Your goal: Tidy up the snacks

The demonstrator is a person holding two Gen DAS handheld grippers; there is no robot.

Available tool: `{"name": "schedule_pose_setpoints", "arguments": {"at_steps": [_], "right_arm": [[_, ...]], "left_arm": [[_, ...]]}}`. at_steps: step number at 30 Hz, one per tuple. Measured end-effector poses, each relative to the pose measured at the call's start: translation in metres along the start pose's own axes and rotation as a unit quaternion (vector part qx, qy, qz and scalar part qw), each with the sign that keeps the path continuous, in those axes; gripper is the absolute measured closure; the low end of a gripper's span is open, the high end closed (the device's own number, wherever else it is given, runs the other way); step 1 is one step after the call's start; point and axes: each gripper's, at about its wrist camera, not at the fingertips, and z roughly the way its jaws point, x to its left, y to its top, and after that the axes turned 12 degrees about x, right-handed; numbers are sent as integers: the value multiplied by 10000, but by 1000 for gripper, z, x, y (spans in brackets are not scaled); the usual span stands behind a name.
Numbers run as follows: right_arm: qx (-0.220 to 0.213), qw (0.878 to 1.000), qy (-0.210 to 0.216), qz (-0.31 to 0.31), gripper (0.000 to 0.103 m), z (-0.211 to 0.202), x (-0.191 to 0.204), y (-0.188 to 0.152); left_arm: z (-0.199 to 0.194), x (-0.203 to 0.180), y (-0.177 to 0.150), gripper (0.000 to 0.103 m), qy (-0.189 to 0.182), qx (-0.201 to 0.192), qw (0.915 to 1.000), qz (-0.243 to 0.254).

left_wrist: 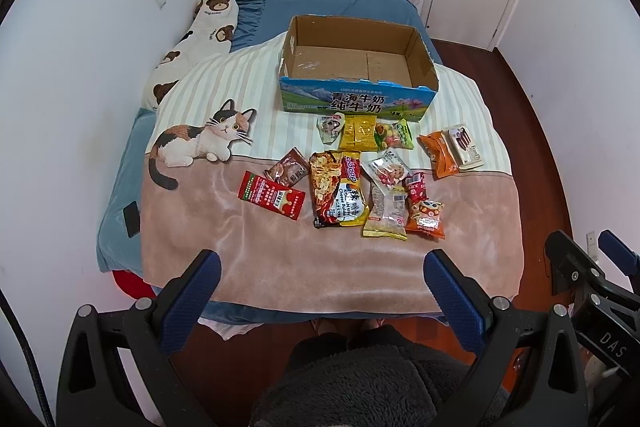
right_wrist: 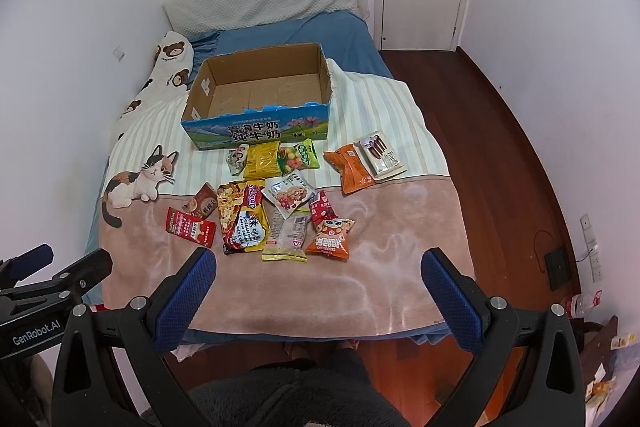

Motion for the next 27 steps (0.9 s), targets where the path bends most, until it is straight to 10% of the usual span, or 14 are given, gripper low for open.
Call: {"name": "schedule_pose_setpoints", "arguments": {"at_steps": [27], "right_arm": [[4,10000,3,3,0,2,0,-1]], "left_arm": [[2,5,-2,0,-38,22,10000,-35]]}}
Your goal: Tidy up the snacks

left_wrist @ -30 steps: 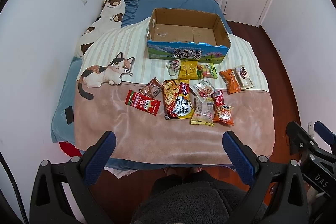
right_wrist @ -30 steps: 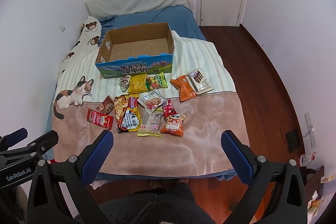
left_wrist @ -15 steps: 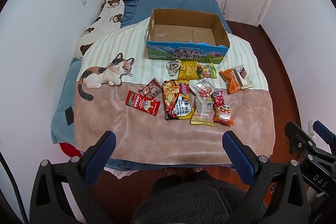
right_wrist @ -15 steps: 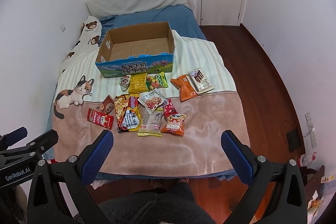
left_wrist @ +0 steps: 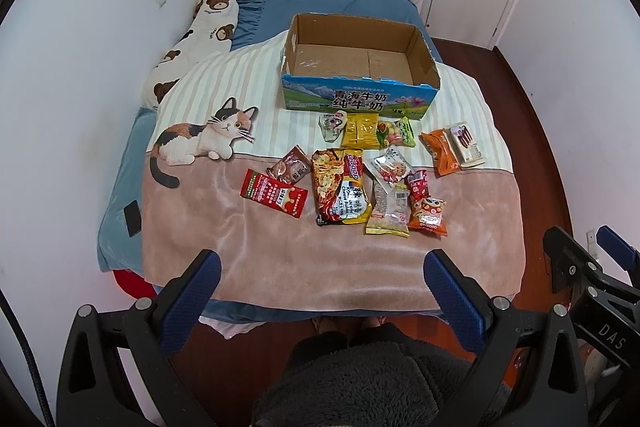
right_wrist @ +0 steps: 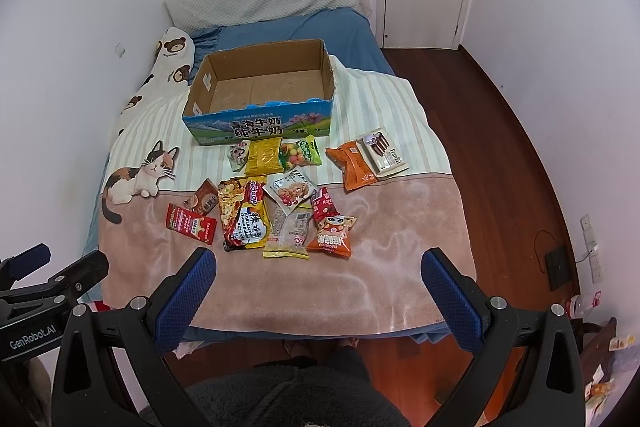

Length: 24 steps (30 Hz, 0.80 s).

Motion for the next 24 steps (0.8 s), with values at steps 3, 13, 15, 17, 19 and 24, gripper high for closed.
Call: {"name": "schedule_pose_setpoints", "arguments": {"at_steps": [3,13,15,17,19,24], "right_arm": [[-23,10000,-11,-13,0,1,3,-3],[-21,10000,0,-52,0,3,8,-6],[-13,10000,3,-48,0,2,9,-7],[-18,10000,-8,-53,0,2,9,-6],[-31,10000,-4,-48,0,2,10,-6],[-50,10000,-13,-52,0,0,10,-6]], "left_arm": [[0,1,0,0,-1,-3,10000,2],[-1,6,-1,0,-14,-8,10000,-8],[-1,6,-1,0,13,-20,10000,1],[-2,8,-1,0,7,-18,10000,-4],[-2,7,-1,0,10,-15,10000,0],[-2,7,-1,0,5,-14,10000,0]]}}
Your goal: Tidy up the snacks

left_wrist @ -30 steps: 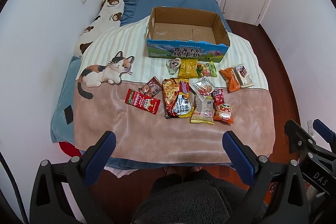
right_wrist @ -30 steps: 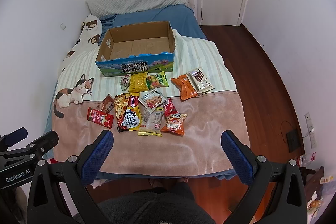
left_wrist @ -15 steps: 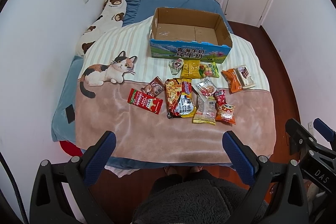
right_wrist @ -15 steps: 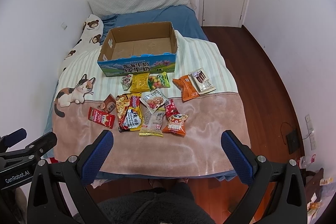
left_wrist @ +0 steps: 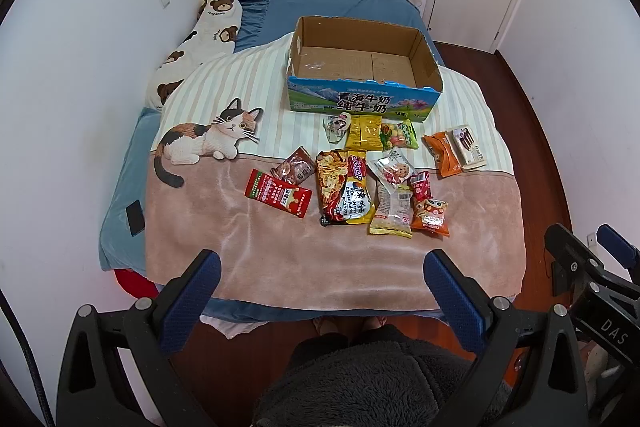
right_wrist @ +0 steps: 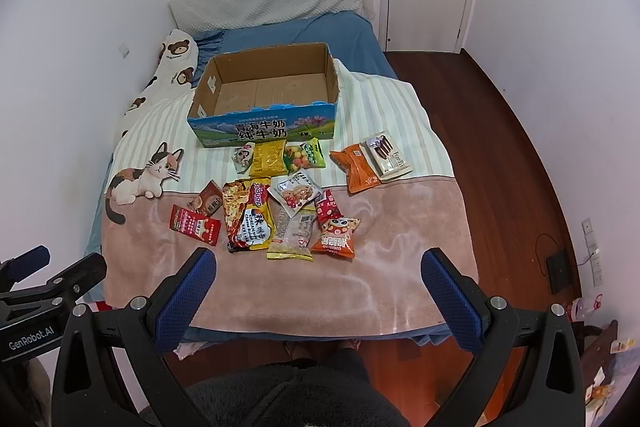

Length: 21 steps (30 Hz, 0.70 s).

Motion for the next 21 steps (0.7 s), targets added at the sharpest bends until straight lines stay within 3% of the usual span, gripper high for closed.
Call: {"name": "schedule_pose_setpoints", "arguments": {"at_steps": [14,21], "right_arm": [[105,9999,58,26,0,4,-1,0],[449,9985,294,38,0,63,2,13]], "left_arm": [[7,11,1,0,2,33,9998,-189],[69,42,18,0,318,274,9961,-772]]}}
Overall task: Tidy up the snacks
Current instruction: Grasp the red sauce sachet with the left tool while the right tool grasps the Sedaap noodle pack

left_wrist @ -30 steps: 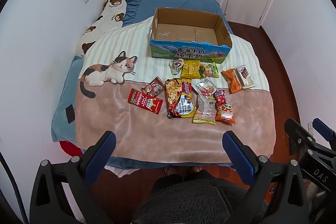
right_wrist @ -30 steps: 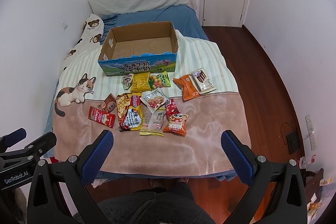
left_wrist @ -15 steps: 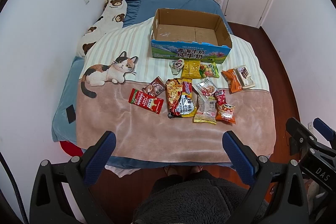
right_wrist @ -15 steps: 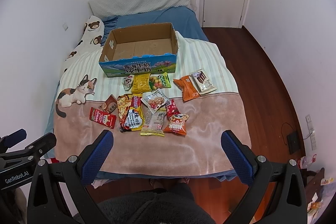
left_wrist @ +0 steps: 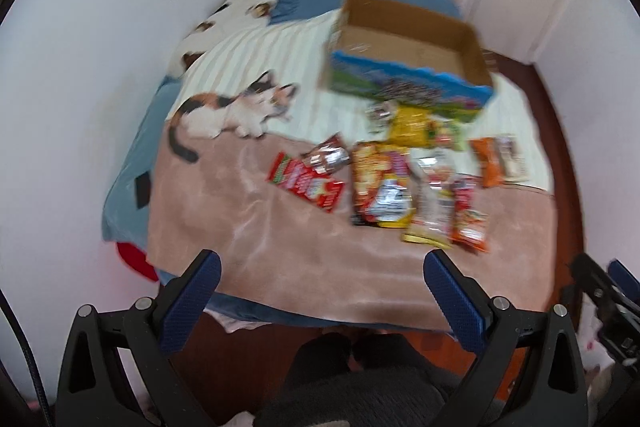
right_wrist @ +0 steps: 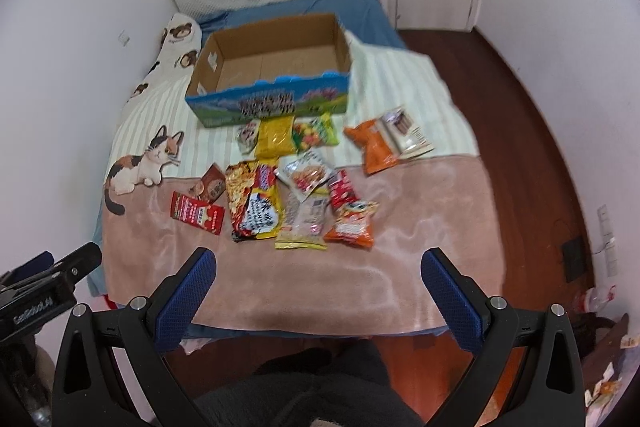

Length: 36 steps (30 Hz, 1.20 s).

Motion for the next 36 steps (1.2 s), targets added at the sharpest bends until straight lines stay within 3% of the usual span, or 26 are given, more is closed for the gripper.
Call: {"name": "schedule_pose_setpoints", "arguments": {"at_steps": [7,12,19,24,26,28,30,32,36], "right_arm": [[608,9977,280,-37,0,109,21,41],[1013,9939,349,-253,0,189,53,73],[1433,9882,480,-235,0,274,83,116],[1728,9837,447,-219,0,322,104,137],[1815,9820,491,-179,0,335,110,140],[1880,9806,522,-190,0,345,117,142],[1925,9800,462,-214,0,352,124,143],[2022,9781,432,-227,0,363,129,145],[2222,9740,426,-148,7,385,138,146]], "left_arm": [[100,40,37,0,-17,784,9944,-710],[184,63,67,0,-440,1527,9788,-1292],[285,78,98,3,-1397,2438,9361,-2118],[328,88,107,13,-2096,2635,8975,-2848],[339,90,108,20,-2259,2668,8847,-3083],[347,91,107,20,-2350,2643,8756,-3290],[349,91,108,25,-2433,2516,8737,-3377],[347,88,110,36,-2364,2405,8824,-3279],[338,80,115,43,-2127,2238,9119,-2705]]}}
